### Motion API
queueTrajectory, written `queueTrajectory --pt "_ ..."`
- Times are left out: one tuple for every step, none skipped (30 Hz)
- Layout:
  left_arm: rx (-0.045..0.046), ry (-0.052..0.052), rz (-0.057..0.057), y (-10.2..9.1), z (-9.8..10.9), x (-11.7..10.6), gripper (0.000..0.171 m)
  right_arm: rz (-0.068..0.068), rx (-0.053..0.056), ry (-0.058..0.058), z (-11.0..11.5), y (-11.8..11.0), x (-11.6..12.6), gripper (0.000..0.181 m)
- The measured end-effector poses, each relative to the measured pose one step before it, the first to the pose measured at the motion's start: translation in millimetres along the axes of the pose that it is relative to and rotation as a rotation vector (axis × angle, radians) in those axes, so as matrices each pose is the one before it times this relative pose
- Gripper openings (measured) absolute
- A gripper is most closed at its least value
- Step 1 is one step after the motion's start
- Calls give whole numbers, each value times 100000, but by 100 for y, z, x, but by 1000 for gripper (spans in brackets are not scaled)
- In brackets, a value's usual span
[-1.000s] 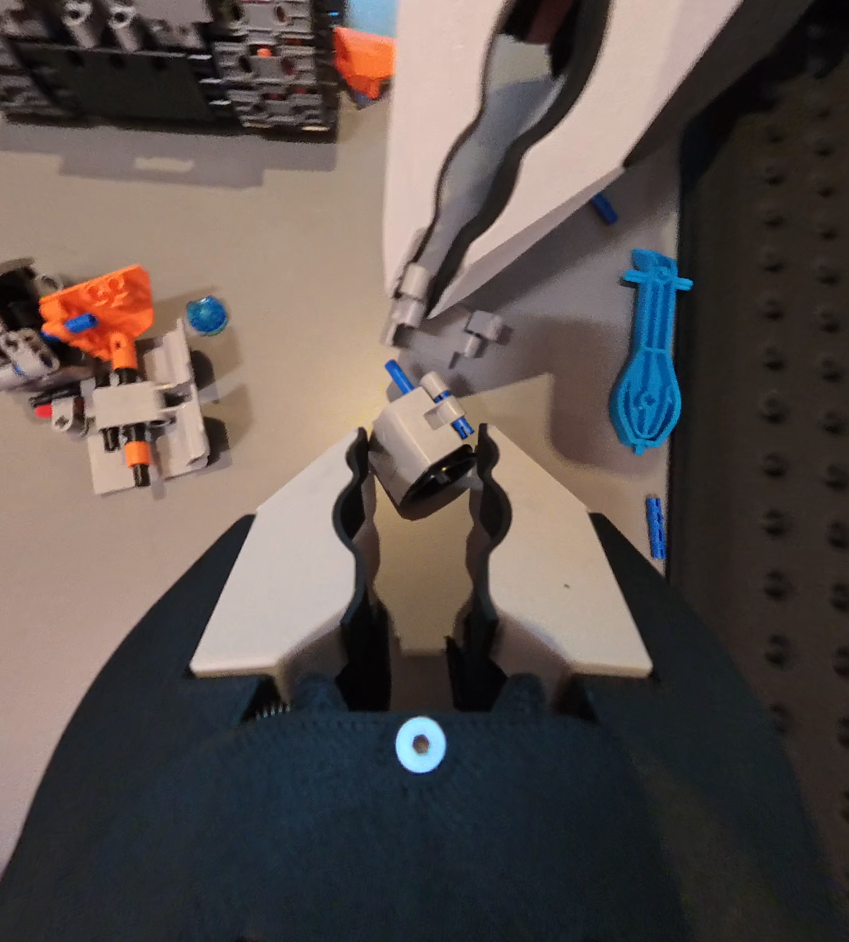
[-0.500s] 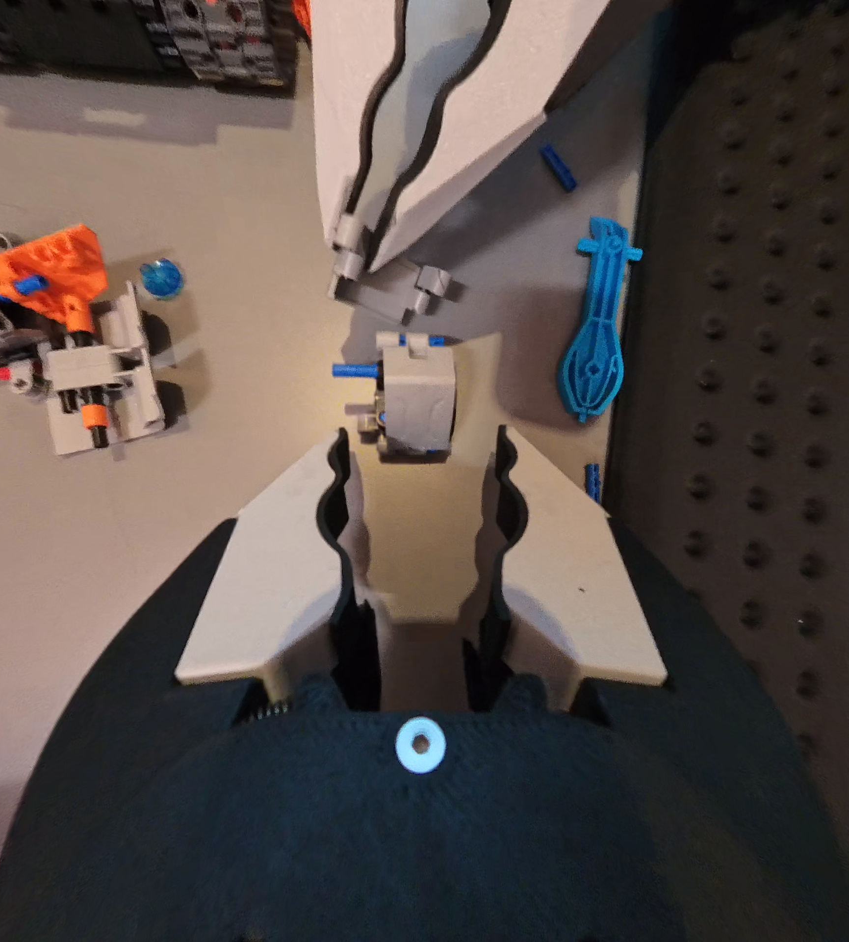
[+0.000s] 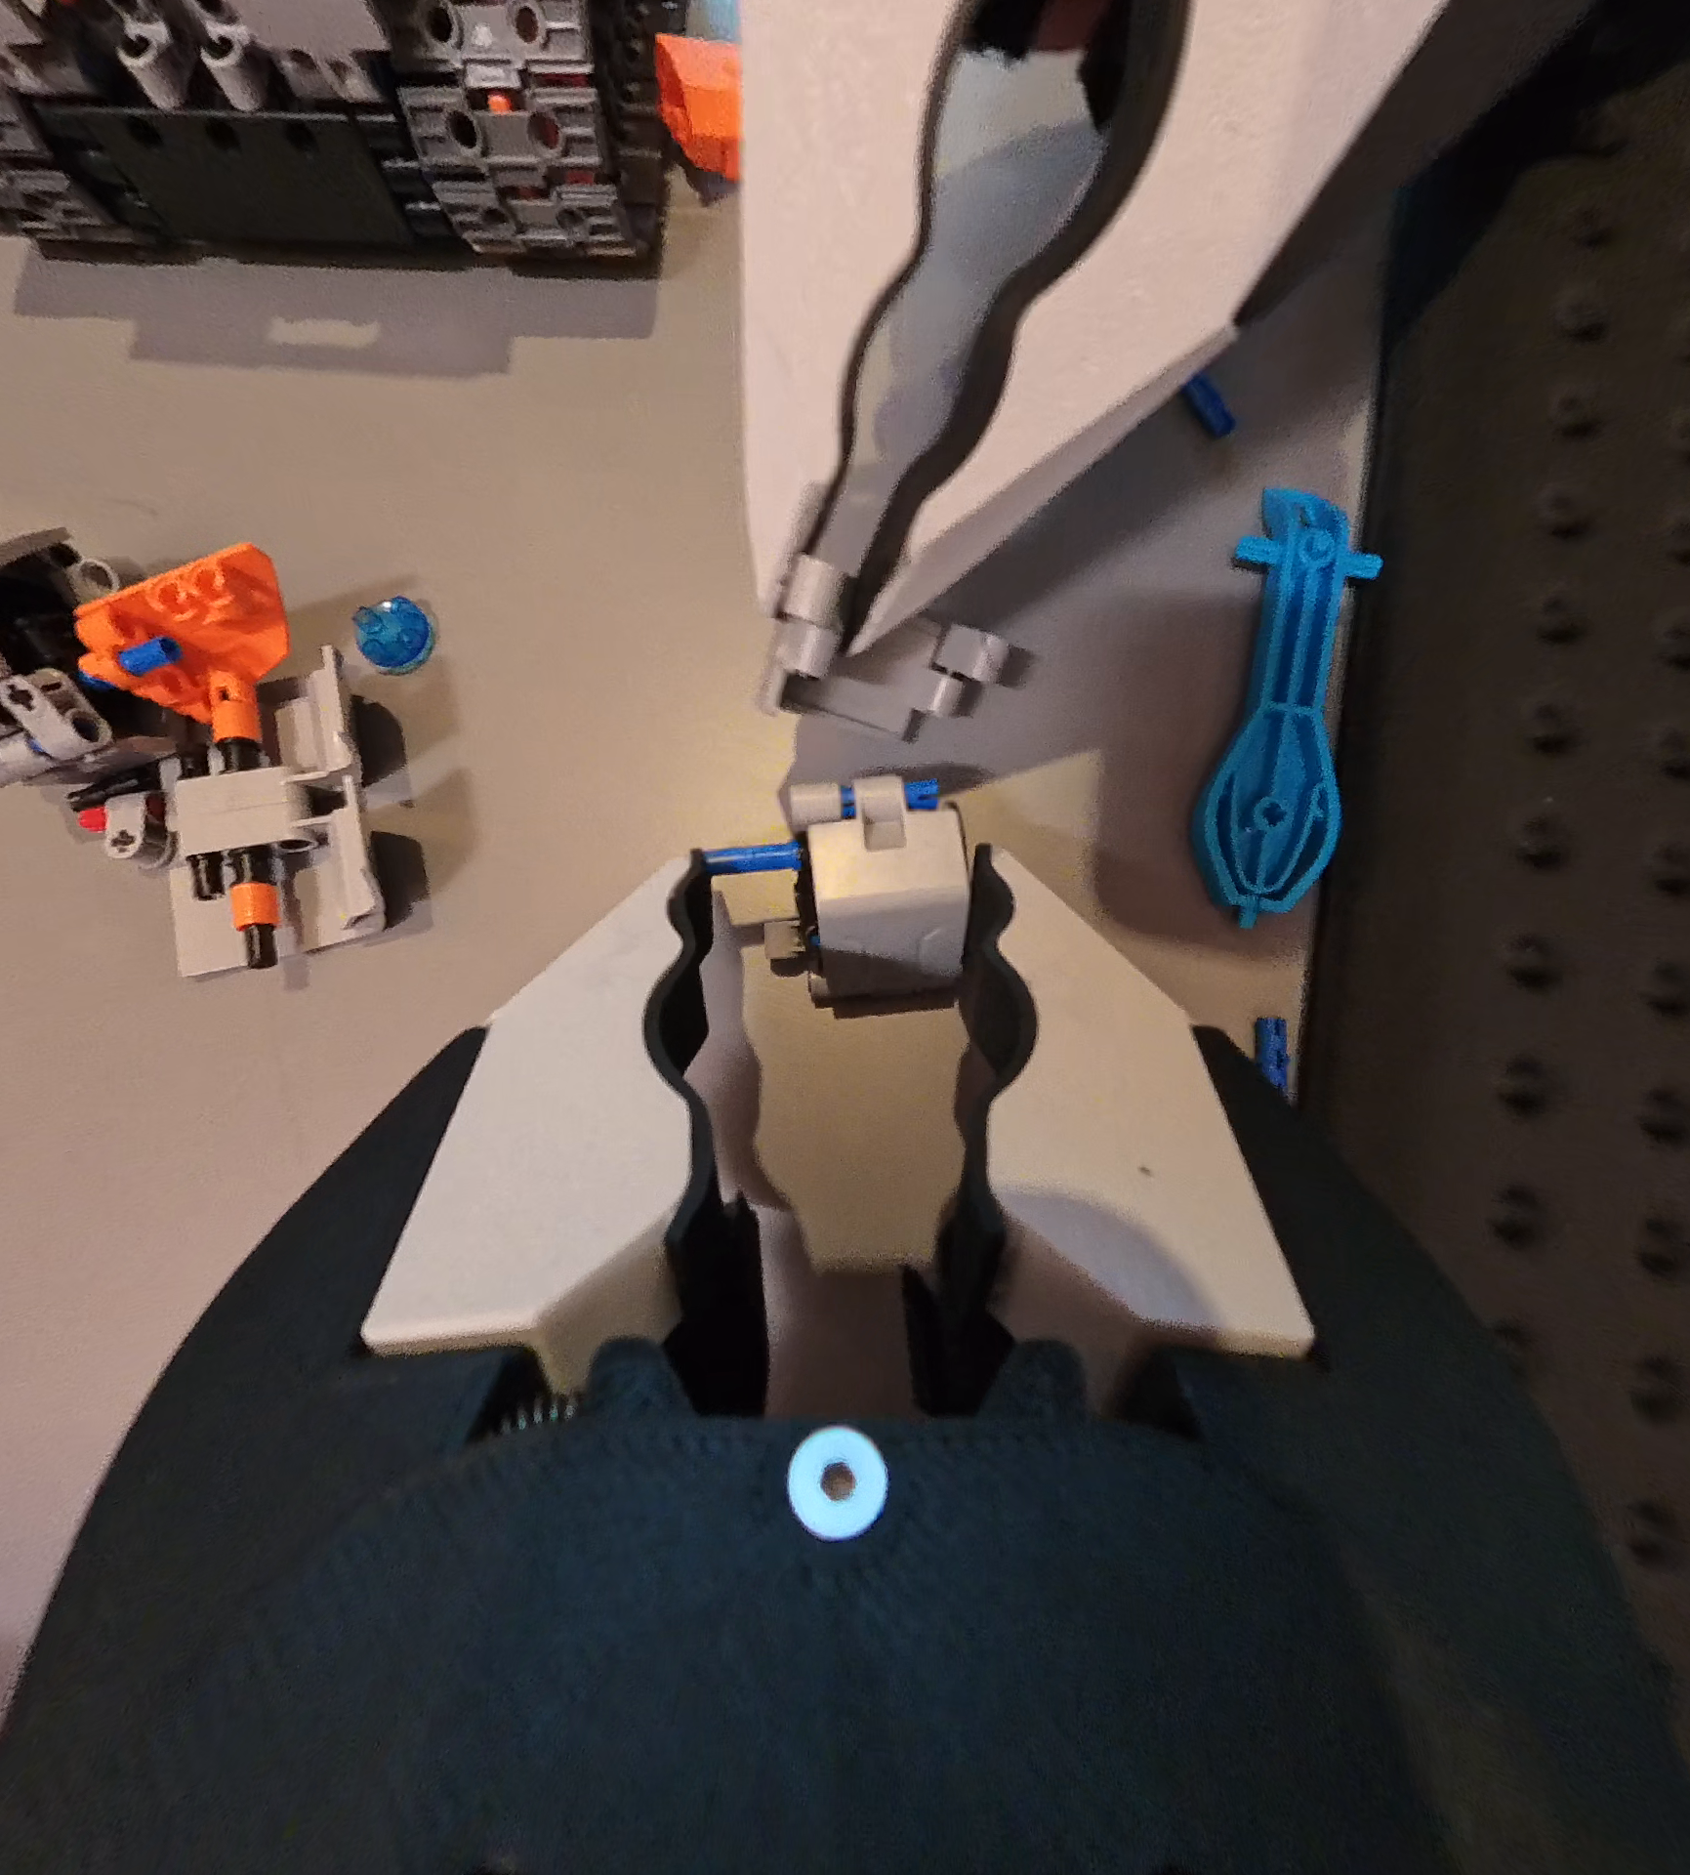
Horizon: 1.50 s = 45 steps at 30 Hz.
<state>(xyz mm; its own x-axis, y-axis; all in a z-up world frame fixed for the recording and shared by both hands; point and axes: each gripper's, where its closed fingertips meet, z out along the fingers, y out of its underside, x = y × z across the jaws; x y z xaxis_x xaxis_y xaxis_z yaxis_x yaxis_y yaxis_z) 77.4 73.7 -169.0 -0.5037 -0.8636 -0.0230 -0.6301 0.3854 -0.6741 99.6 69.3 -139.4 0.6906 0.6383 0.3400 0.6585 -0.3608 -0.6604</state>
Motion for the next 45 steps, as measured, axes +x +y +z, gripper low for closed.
queueTrajectory --pt "1523 -217 -1164 -207 -44 -134 48 -966 -36 -364 21 -32 -155 4" --pt "1990 252 -1818 -287 -86 -103 49 -946 -227 -1 33 5 -92 5" --pt "2189 153 -2353 -307 -118 -158 49 -970 -180 124 33 4 -66 4" --pt "2341 178 -2602 -323 -115 -173 49 -1016 25 -23 36 -26 -103 4" --pt "1697 1423 -2940 -219 -51 5 49 -1433 33 382 34 -61 -76 4" --pt "1986 976 -2898 -257 -70 -63 49 -1913 -272 1008 46 -29 -8 4" --pt "824 838 -2558 -109 -54 -68 49 -1703 -313 1374 43 -34 52 4" --pt "599 703 -1980 -55 -31 -37 49 -1005 -254 1231 50 -19 82 4" --pt "788 -398 -1429 -86 -17 -153 49 -725 -184 1458 47 -15 153 4" --pt "260 -402 -1058 -32 12 -123 49 -1137 -296 1543 21 2 151 4" --pt "-471 699 -1172 44 73 64 49 -1242 95 1352 -7 -84 82 5" --pt "-285 -288 -951 5 109 -58 49 -1111 413 1305 -20 -152 80 4" --pt "-16 -1141 -230 -11 109 -139 49 -1537 -302 1513 13 -4 110 4" --pt "-537 -709 -536 83 100 -97 49 -2335 -740 1697 90 107 81 5" --pt "-208 288 -801 46 72 30 49 -3199 -908 1965 118 103 29 5" --pt "344 72 -1050 0 52 -9 49 -4942 -1187 2492 119 54 -30 5" --pt "-335 91 -670 121 54 -18 49 -5663 -1047 2822 122 -22 -77 5" --pt "-854 -9 -509 223 90 -50 49 -4363 -1022 2402 132 -37 -65 5" --pt "334 -101 -704 41 38 -48 49 -3733 -908 2504 85 -64 36 5" --pt "375 -292 -653 -5 -14 -104 49 -3853 -1488 2595 76 20 87 5" --pt "-55 57 -477 33 -20 -69 49 -3167 -1350 2166 75 20 43 5" --pt "873 25 -486 -92 -22 -67 49 -2098 -1445 1687 72 65 63 5" --pt "310 358 -620 -6 5 -16 49 -1591 -1082 1212 53 32 33 5" --pt "37 284 -277 37 20 -21 49 -1371 -828 1057 37 10 32 5" --pt "474 -184 -148 -40 -5 -84 49 -1418 -1147 1387 48 39 54 5" --pt "271 -516 344 -32 -1 -87 48 -1301 -1187 1380 58 47 57 5" --pt "8 -536 130 -17 -22 -65 48 -932 -1048 1110 43 36 56 5" --pt "315 -663 -84 -38 -19 -91 48 -745 -1058 1068 52 48 60 5" --pt "130 -449 -56 -12 -11 -50 48 -631 -939 966 44 20 38 5" --pt "38 -381 -31 30 -9 -55 48 -1070 -760 982 37 -31 8 5" --pt "-397 -256 -338 102 20 -38 48 -1692 -744 1098 59 -31 2 5" --pt "-207 -92 -455 70 50 -25 48 -1544 -695 972 38 -17 4 4" --pt "-109 -85 -366 41 40 -35 48 -1200 -887 901 34 -5 10 5" --pt "-279 -260 -166 56 66 -35 48 -1153 -1013 887 43 -2 3 5" --pt "178 -278 -228 -2 45 -34 48 -1276 -1146 967 29 7 0 5" --pt "272 273 -736 -18 9 -13 48 -1616 -919 1135 17 0 17 5" --pt "939 651 -1338 -82 -25 -4 48 -1520 -91 854 -21 -80 -3 5" --pt "1242 620 -1305 -129 -70 -18 48 -554 661 196 -25 -188 -43 5" --pt "155 268 193 -10 -57 8 47 477 707 -417 -27 -176 -57 5" --pt "-169 -491 926 33 -11 -15 48 890 390 -1102 6 -32 -90 6" --pt "-112 -792 1028 15 12 3 48 1314 858 -1833 -19 -27 -196 10" --pt "-448 -483 1052 47 21 52 48 1937 1002 -2088 -56 -23 -180 12" --pt "-239 71 552 50 45 77 48 2053 1038 -2244 -80 -45 -154 13" --pt "-84 361 146 39 37 79 47 1272 1172 -2118 -89 -78 -173 13" --pt "-133 -34 41 34 37 -3 48 999 1282 -1920 -53 -49 -170 13"
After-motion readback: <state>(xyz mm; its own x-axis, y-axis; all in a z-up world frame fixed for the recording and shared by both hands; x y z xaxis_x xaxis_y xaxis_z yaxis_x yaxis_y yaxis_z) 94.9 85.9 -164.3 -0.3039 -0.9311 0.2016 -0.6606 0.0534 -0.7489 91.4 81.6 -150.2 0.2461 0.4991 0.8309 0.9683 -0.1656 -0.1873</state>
